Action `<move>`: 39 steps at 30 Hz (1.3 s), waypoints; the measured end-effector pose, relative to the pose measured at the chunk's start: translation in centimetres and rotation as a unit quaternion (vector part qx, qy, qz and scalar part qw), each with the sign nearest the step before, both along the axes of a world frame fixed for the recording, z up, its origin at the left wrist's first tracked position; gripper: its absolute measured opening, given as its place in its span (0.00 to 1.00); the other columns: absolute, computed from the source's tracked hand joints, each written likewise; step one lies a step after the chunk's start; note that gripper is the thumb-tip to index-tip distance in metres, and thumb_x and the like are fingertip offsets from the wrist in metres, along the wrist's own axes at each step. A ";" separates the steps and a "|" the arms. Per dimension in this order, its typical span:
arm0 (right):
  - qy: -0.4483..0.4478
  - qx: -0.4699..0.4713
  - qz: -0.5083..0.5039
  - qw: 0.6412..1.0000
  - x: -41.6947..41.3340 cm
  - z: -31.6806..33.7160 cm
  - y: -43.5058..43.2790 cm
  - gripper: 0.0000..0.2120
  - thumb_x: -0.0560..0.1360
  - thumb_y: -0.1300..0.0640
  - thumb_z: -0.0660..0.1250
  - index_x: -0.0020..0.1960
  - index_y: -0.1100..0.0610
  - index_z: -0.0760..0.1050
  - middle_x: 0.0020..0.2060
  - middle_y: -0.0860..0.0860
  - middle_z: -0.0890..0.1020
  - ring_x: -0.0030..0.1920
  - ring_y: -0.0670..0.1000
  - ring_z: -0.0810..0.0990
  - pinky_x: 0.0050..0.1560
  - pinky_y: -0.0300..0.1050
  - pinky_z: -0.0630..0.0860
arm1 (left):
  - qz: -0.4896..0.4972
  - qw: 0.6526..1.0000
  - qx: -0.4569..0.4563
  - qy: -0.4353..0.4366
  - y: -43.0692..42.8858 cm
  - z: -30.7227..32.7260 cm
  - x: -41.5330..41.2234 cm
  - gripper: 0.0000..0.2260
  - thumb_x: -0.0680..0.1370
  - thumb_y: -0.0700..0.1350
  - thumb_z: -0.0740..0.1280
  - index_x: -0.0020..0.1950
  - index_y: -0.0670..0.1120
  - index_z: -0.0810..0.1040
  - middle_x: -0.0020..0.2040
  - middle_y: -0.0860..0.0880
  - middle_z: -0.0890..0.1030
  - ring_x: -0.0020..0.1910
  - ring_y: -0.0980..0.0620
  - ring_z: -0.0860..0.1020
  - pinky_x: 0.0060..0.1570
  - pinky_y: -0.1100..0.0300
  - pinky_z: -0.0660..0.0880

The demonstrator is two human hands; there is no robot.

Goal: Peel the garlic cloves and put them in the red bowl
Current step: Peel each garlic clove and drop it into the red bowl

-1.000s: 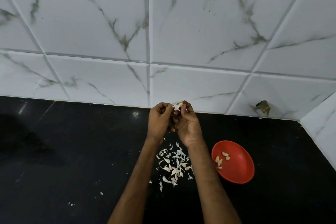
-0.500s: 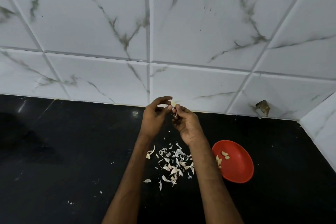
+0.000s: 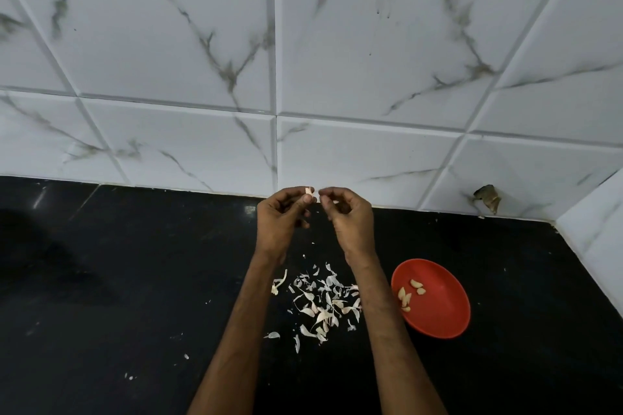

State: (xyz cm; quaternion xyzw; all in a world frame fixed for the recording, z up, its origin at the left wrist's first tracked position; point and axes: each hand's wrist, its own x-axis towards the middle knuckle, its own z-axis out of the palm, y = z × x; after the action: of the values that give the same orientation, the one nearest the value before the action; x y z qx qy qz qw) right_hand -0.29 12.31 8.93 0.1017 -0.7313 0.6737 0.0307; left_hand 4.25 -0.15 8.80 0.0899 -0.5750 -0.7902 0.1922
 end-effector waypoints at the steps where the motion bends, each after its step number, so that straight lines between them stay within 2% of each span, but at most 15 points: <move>1: 0.023 0.013 0.000 1.000 -0.1 0.1 0.1 0.05 0.78 0.61 0.71 0.50 0.54 0.84 0.45 0.47 0.87 0.48 0.46 0.84 0.51 0.43 0.80 | 0.001 1.000 -0.002 0.001 0.0 -0.1 0.0 0.07 0.78 0.33 0.70 0.54 0.40 0.83 0.39 0.49 0.85 0.33 0.57 0.77 0.31 0.63 0.77; 3: 0.047 0.017 0.002 0.999 0.0 0.7 0.2 0.04 0.78 0.60 0.71 0.51 0.55 0.85 0.46 0.46 0.87 0.50 0.45 0.84 0.53 0.42 0.79 | -0.002 1.000 -0.002 0.006 0.0 -0.1 0.0 0.07 0.78 0.33 0.69 0.53 0.40 0.83 0.37 0.50 0.84 0.32 0.58 0.76 0.30 0.64 0.75; 9: 0.071 0.013 0.007 0.997 0.2 1.0 0.0 0.02 0.76 0.61 0.74 0.49 0.57 0.83 0.44 0.47 0.86 0.46 0.48 0.84 0.51 0.46 0.81 | -0.016 0.999 -0.037 0.009 0.1 -0.2 0.0 0.07 0.78 0.34 0.69 0.52 0.43 0.84 0.35 0.53 0.84 0.31 0.59 0.75 0.30 0.64 0.73; 13: 0.090 0.038 0.000 0.995 0.2 1.1 0.2 0.02 0.76 0.63 0.74 0.46 0.58 0.82 0.43 0.48 0.85 0.45 0.45 0.83 0.47 0.38 0.78 | -0.027 0.998 -0.048 0.000 0.1 -0.2 0.0 0.07 0.78 0.35 0.69 0.52 0.43 0.85 0.36 0.52 0.84 0.31 0.59 0.73 0.29 0.64 0.72; 16: 0.121 0.069 -0.004 0.990 0.2 1.2 0.3 0.02 0.76 0.64 0.73 0.46 0.58 0.81 0.44 0.50 0.83 0.45 0.44 0.80 0.47 0.31 0.73 | -0.036 0.999 -0.021 -0.019 0.3 -0.2 0.1 0.06 0.79 0.36 0.69 0.52 0.44 0.84 0.38 0.52 0.84 0.32 0.59 0.75 0.28 0.65 0.72; 20: 0.133 0.085 0.020 0.987 0.1 0.9 0.2 0.02 0.77 0.64 0.70 0.48 0.59 0.79 0.46 0.51 0.81 0.47 0.45 0.79 0.49 0.31 0.72 | -0.064 0.996 0.041 -0.042 0.5 -0.1 0.3 0.04 0.79 0.42 0.69 0.52 0.44 0.82 0.41 0.53 0.83 0.38 0.59 0.78 0.30 0.63 0.75; 23: 0.111 0.062 0.028 0.991 0.0 1.0 0.3 0.01 0.79 0.63 0.69 0.49 0.59 0.78 0.46 0.50 0.82 0.49 0.42 0.79 0.51 0.30 0.72 | -0.082 0.991 0.100 -0.043 0.4 0.0 0.2 0.09 0.76 0.47 0.70 0.54 0.45 0.83 0.45 0.53 0.83 0.42 0.59 0.79 0.35 0.61 0.76; 27: 0.057 -0.006 0.045 0.997 -0.3 0.8 0.9 0.03 0.79 0.64 0.68 0.48 0.59 0.78 0.41 0.53 0.84 0.44 0.48 0.82 0.51 0.41 0.78 | -0.074 0.986 0.146 -0.043 -0.1 -0.3 0.0 0.10 0.76 0.47 0.69 0.56 0.47 0.83 0.45 0.54 0.82 0.40 0.59 0.78 0.36 0.63 0.77; 31: 0.016 0.036 0.034 0.999 -0.4 -1.6 1.0 0.06 0.78 0.68 0.69 0.50 0.58 0.80 0.39 0.52 0.85 0.40 0.48 0.84 0.50 0.46 0.82 | -0.076 0.982 0.163 -0.060 -0.3 -1.1 0.0 0.13 0.76 0.46 0.68 0.59 0.46 0.82 0.47 0.54 0.83 0.39 0.59 0.78 0.35 0.63 0.78; 35: -0.047 0.143 0.075 0.986 -0.3 -5.3 0.9 0.12 0.78 0.71 0.67 0.50 0.57 0.83 0.45 0.50 0.86 0.46 0.47 0.86 0.53 0.53 0.83 | -0.068 0.978 0.179 -0.080 -0.2 -2.4 0.2 0.09 0.81 0.40 0.65 0.58 0.44 0.82 0.42 0.51 0.83 0.37 0.58 0.79 0.33 0.63 0.78; 37: -0.065 0.178 0.077 0.979 -0.4 -6.3 0.8 0.11 0.79 0.68 0.67 0.53 0.55 0.84 0.50 0.48 0.85 0.51 0.47 0.85 0.56 0.52 0.82 | -0.068 0.978 0.173 -0.090 -0.3 -2.8 0.3 0.09 0.82 0.38 0.65 0.57 0.45 0.83 0.42 0.51 0.83 0.37 0.57 0.79 0.33 0.63 0.78; 39: -0.091 0.124 0.060 0.986 -0.2 -6.3 0.4 0.10 0.82 0.65 0.64 0.55 0.54 0.82 0.52 0.48 0.85 0.55 0.50 0.84 0.59 0.50 0.81 | -0.068 0.980 0.156 -0.099 -0.5 -3.3 0.4 0.09 0.81 0.38 0.65 0.58 0.45 0.83 0.44 0.51 0.84 0.37 0.57 0.79 0.34 0.63 0.78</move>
State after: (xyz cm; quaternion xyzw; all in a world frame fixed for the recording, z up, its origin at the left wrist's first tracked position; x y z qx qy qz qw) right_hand -0.52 12.68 2.60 0.0866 -0.8017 0.5848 -0.0889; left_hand 4.62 -0.62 5.54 0.1574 -0.4654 -0.8686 0.0640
